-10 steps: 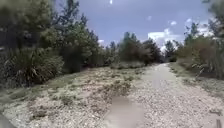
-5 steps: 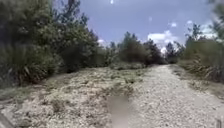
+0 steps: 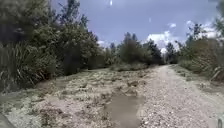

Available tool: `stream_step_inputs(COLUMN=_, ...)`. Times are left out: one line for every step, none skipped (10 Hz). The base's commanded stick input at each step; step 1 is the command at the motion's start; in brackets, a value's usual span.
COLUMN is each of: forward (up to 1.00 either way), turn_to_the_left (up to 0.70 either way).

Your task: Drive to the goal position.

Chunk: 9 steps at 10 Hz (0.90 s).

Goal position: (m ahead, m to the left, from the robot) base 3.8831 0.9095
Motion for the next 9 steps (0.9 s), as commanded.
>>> stream_step_inputs(forward=0.5, turn_to_the_left=0.01)
stream_step_inputs(forward=0.5, turn_to_the_left=0.01)
stream_step_inputs(forward=0.5, turn_to_the_left=0.01)
stream_step_inputs(forward=0.5, turn_to_the_left=0.01)
stream_step_inputs(forward=0.5, turn_to_the_left=0.01)
stream_step_inputs(forward=0.5, turn_to_the_left=0.07)
stream_step_inputs(forward=0.5, turn_to_the_left=0.51)
stream_step_inputs(forward=0.5, turn_to_the_left=0.4)
stream_step_inputs(forward=0.5, turn_to_the_left=0.04)
